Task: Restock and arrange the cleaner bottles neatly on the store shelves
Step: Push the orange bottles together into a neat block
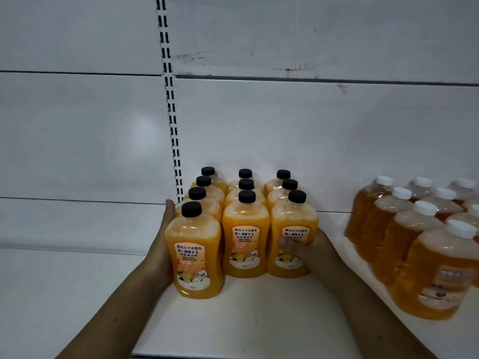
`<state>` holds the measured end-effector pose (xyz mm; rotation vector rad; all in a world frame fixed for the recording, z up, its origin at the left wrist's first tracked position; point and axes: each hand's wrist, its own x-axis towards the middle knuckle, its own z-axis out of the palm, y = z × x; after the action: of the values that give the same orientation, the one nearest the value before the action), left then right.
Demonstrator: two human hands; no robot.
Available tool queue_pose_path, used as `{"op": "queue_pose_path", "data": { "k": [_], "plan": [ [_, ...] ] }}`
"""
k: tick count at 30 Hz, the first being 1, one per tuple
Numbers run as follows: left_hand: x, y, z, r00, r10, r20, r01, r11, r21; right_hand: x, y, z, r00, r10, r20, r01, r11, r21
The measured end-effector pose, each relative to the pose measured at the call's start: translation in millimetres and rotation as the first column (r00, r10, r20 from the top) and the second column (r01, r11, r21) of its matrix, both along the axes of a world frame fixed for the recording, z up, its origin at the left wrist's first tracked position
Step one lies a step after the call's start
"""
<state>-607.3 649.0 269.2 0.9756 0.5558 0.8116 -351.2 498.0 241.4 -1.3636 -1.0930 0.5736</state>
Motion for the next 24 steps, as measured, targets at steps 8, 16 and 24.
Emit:
{"op": "queue_pose_path", "data": {
  "k": [8,16,24],
  "plan": [
    [-12,-3,-2,0.998,-0.053,-0.025,0.056,0.988,0.142,12,-2,-7,0.989,0.020,0.148,-0.013,0.999,-0.048],
    [-42,-13,-16,0.938,0.029,-0.345,0.225,0.706,0.671,17,-6,-15,0.975,0.040,0.216,-0.021,0.996,-0.090],
    [-42,-19,-22,0.946,0.069,-0.316,0.163,0.741,0.651,19,-5,-19,0.980,0.035,0.196,-0.019,0.997,-0.081]
  ]
}}
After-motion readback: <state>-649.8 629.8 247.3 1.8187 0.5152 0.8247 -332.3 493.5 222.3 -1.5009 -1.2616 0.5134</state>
